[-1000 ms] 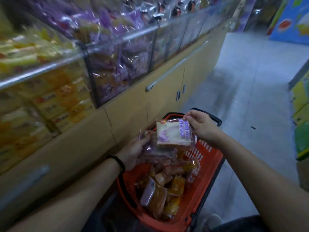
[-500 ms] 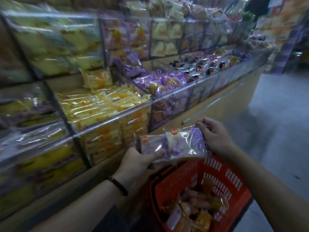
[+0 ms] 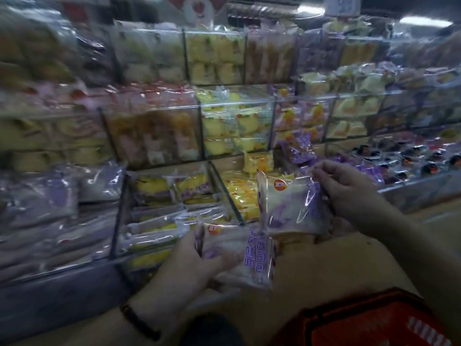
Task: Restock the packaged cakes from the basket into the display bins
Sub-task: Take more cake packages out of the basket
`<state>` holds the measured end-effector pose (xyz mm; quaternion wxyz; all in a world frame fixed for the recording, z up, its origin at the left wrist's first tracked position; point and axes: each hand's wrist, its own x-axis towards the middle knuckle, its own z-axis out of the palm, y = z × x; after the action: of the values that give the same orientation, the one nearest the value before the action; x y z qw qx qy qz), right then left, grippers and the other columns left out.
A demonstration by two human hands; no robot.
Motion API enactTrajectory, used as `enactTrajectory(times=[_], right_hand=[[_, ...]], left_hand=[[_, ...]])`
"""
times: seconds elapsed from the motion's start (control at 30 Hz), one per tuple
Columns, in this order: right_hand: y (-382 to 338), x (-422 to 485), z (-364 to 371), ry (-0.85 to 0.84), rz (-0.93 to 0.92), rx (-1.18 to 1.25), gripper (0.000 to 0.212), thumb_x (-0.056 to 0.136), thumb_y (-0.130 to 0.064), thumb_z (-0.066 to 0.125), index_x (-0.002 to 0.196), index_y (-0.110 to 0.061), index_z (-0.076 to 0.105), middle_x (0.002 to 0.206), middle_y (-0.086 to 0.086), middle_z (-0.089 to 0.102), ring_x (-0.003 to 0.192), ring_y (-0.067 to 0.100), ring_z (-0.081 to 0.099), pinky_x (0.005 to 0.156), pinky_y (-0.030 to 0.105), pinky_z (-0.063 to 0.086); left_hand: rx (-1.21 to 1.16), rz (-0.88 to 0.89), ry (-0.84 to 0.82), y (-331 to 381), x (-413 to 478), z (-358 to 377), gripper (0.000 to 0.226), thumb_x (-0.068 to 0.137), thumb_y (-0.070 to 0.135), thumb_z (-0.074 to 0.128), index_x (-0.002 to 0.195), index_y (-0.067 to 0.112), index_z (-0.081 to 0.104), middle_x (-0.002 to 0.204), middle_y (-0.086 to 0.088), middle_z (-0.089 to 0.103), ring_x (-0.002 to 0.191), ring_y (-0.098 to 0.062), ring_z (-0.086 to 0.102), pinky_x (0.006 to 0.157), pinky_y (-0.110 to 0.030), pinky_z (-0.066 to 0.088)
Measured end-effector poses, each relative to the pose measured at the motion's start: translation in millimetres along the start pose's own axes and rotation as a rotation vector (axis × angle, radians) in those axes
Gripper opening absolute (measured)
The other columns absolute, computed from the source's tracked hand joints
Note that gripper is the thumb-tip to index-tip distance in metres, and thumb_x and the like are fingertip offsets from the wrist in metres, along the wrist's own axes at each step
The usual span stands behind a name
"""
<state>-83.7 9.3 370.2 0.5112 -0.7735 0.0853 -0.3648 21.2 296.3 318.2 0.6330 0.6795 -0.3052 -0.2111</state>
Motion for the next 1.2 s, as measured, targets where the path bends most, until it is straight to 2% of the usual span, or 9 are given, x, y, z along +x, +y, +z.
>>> enactTrajectory(times=[0.17, 0.27, 0.37, 0.5, 0.63, 0.8, 0.97, 1.1, 1.2], right_hand=[[-31, 26, 74, -0.062, 0.001, 0.063, 0.029, 0.111, -0.017, 0.048, 0.083, -0.01, 0.055, 0.056, -0.002, 0.043, 0.038, 0.002, 0.037, 0.034, 0.018, 0.03], [-47, 40, 129, -0.101, -0.003, 0.111, 0.033, 0.111, -0.019, 0.049, 0.08, -0.014, 0.058, 0.048, -0.006, 0.044, 0.035, 0.005, 0.037, 0.033, 0.018, 0.029], [-60, 55, 187, -0.122, -0.009, 0.062, 0.036, 0.111, -0.02, 0.049, 0.077, -0.013, 0.058, 0.041, -0.01, 0.045, 0.035, 0.005, 0.041, 0.034, 0.021, 0.033], [-76, 70, 260, -0.165, -0.025, 0.008, 0.033, 0.111, -0.023, 0.047, 0.082, -0.016, 0.061, 0.052, -0.009, 0.054, 0.05, 0.015, 0.05, 0.05, 0.028, 0.04], [-90, 78, 320, -0.166, -0.02, -0.011, 0.029, 0.112, -0.026, 0.045, 0.093, -0.016, 0.064, 0.076, 0.002, 0.062, 0.069, 0.021, 0.058, 0.06, 0.031, 0.043], [-100, 90, 367, -0.162, -0.026, -0.025, 0.026, 0.112, -0.026, 0.043, 0.097, -0.016, 0.062, 0.091, 0.005, 0.065, 0.081, 0.02, 0.06, 0.067, 0.035, 0.045], [-102, 93, 397, -0.177, -0.045, -0.038, 0.027, 0.113, -0.027, 0.04, 0.094, -0.02, 0.058, 0.09, 0.007, 0.062, 0.071, 0.017, 0.055, 0.058, 0.033, 0.044], [-101, 99, 409, -0.226, -0.026, -0.103, 0.027, 0.112, -0.027, 0.039, 0.094, -0.022, 0.059, 0.092, 0.007, 0.065, 0.083, 0.026, 0.065, 0.069, 0.043, 0.055], [-97, 99, 408, -0.351, -0.025, -0.126, 0.034, 0.111, -0.037, 0.039, 0.103, -0.018, 0.066, 0.092, 0.006, 0.067, 0.09, 0.03, 0.067, 0.082, 0.045, 0.057]], left_hand=[[-0.001, 0.097, 0.2, 19, -27, -70, 0.04, 0.074, 0.031, 0.079, 0.107, 0.009, 0.075, 0.102, -0.006, 0.08, 0.092, -0.023, 0.077, 0.075, -0.037, 0.06], [-0.079, 0.091, 0.258, 30, -46, -115, 0.026, 0.077, 0.026, 0.075, 0.098, 0.012, 0.08, 0.095, -0.008, 0.08, 0.079, -0.02, 0.077, 0.066, -0.035, 0.059], [0.119, 0.191, 0.447, 33, -57, -177, 0.021, 0.082, 0.011, 0.083, 0.086, 0.007, 0.063, 0.079, -0.009, 0.07, 0.072, -0.021, 0.068, 0.058, -0.025, 0.058], [0.134, 0.208, 0.504, 44, -63, -245, 0.046, 0.08, 0.024, 0.086, 0.114, 0.004, 0.063, 0.091, -0.026, 0.067, 0.083, -0.031, 0.063, 0.075, -0.068, 0.056], [0.108, 0.19, 0.517, 44, -53, -297, 0.032, 0.085, 0.027, 0.083, 0.106, 0.011, 0.067, 0.089, -0.022, 0.057, 0.084, -0.033, 0.052, 0.084, -0.074, 0.048], [0.42, 0.169, 0.567, 38, -34, -345, 0.038, 0.087, 0.056, 0.076, 0.109, 0.031, 0.06, 0.096, -0.005, 0.073, 0.081, -0.016, 0.067, 0.079, -0.047, 0.055], [0.819, 0.145, 0.714, 32, -23, -364, 0.046, 0.085, 0.043, 0.082, 0.116, 0.043, 0.049, 0.08, 0.009, 0.066, 0.06, 0.004, 0.062, 0.057, -0.029, 0.052], [0.97, 0.146, 0.676, 21, -24, -372, 0.039, 0.087, 0.038, 0.082, 0.111, 0.057, 0.058, 0.118, 0.013, 0.058, 0.085, -0.007, 0.065, 0.084, -0.041, 0.059], [1.091, 0.133, 0.575, 24, -31, -361, 0.033, 0.083, 0.069, 0.068, 0.112, 0.068, 0.051, 0.138, 0.017, 0.046, 0.126, -0.019, 0.051, 0.11, -0.048, 0.044]])
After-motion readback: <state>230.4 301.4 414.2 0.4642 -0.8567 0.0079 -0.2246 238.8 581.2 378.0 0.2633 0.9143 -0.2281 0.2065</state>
